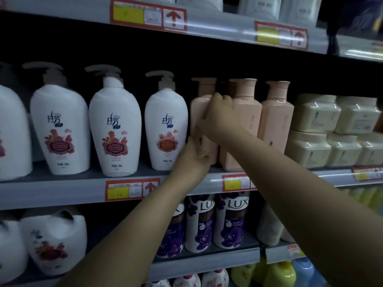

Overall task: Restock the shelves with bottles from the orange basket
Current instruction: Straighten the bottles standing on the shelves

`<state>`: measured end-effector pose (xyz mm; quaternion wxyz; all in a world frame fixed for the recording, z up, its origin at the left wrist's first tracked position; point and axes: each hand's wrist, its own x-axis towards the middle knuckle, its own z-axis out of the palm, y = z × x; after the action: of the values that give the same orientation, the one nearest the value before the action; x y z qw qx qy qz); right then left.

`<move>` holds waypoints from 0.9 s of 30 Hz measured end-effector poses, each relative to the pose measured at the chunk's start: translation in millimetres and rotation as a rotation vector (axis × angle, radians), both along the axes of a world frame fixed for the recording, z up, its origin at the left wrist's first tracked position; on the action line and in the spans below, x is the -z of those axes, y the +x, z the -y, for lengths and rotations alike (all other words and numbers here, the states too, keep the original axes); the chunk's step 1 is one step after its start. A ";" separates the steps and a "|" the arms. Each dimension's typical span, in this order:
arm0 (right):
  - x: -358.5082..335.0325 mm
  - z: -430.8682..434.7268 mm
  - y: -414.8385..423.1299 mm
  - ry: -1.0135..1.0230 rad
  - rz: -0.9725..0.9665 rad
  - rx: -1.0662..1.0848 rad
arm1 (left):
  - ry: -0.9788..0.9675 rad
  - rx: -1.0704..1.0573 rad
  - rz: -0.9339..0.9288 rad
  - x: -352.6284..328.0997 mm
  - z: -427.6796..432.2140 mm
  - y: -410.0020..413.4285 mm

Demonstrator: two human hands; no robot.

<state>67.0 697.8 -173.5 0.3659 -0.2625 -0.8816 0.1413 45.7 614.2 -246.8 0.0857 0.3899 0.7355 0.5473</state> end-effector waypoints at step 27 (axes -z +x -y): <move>-6.0 -3.3 9.3 0.060 -0.035 -0.065 | 0.169 -0.097 -0.058 19.1 -11.8 8.0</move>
<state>76.3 701.1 -167.5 0.3843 -0.2200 -0.8869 0.1313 53.7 626.0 -265.9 0.0044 0.3754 0.7069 0.5995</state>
